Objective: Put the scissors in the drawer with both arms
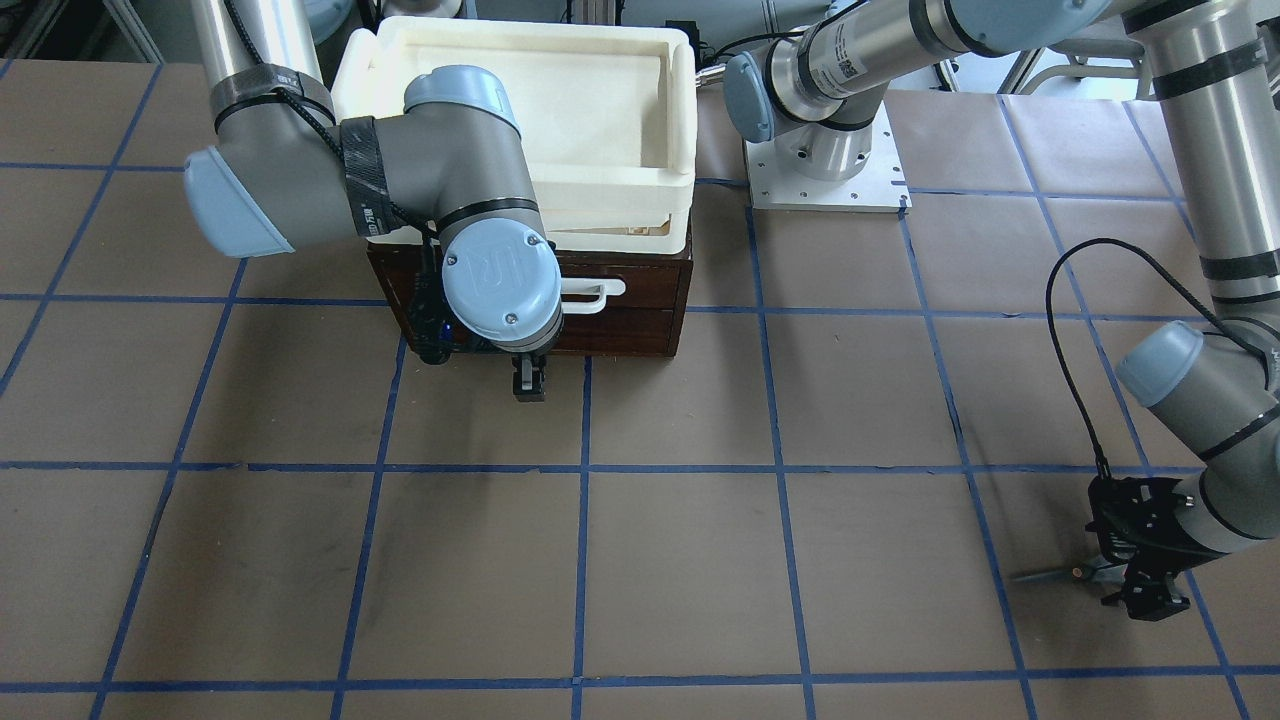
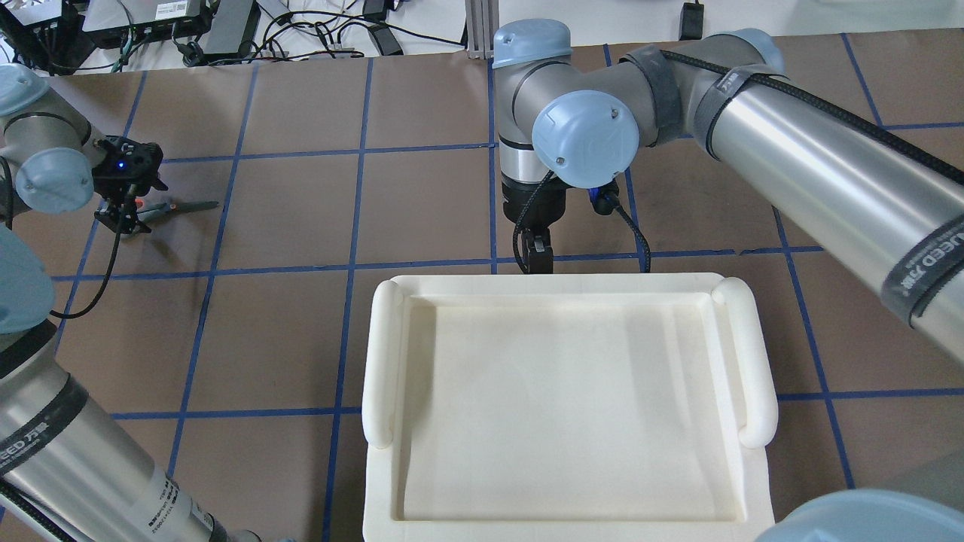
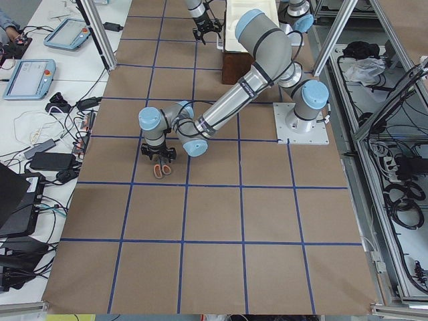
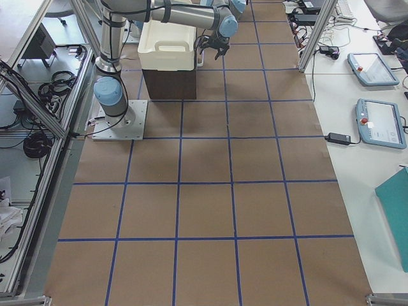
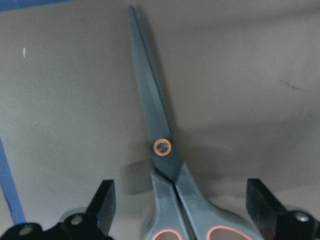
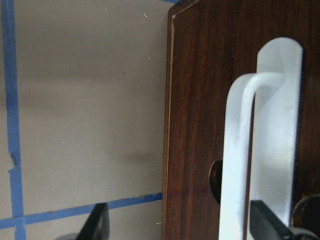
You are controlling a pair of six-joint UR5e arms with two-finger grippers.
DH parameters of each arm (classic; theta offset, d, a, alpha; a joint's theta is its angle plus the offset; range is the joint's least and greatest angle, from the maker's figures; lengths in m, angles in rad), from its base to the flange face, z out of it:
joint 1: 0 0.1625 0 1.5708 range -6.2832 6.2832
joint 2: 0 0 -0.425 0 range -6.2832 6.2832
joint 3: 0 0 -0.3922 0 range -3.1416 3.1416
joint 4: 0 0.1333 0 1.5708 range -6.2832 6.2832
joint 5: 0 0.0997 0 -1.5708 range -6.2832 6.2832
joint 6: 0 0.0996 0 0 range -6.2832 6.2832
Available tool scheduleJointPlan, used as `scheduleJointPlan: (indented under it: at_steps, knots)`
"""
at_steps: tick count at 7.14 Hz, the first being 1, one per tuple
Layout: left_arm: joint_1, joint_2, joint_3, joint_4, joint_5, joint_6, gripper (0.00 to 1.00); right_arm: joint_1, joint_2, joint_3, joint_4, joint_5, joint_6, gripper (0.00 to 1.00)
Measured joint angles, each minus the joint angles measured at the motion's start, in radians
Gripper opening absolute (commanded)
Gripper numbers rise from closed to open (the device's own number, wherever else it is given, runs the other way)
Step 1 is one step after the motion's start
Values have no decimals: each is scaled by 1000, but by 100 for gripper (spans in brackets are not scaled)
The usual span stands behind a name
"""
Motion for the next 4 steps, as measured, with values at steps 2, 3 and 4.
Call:
scheduleJointPlan:
  at_steps: [2, 3, 4]
  knots:
    - [0, -6, 1, 3, 0, 1, 78, 0, 5, 3, 1, 2, 0, 100]
    - [0, -9, 1, 8, 1, 2, 70, 0, 12, 7, 1, 2, 0, 100]
    - [0, -14, 1, 16, 2, 2, 57, 0, 18, 8, 0, 2, -1, 100]
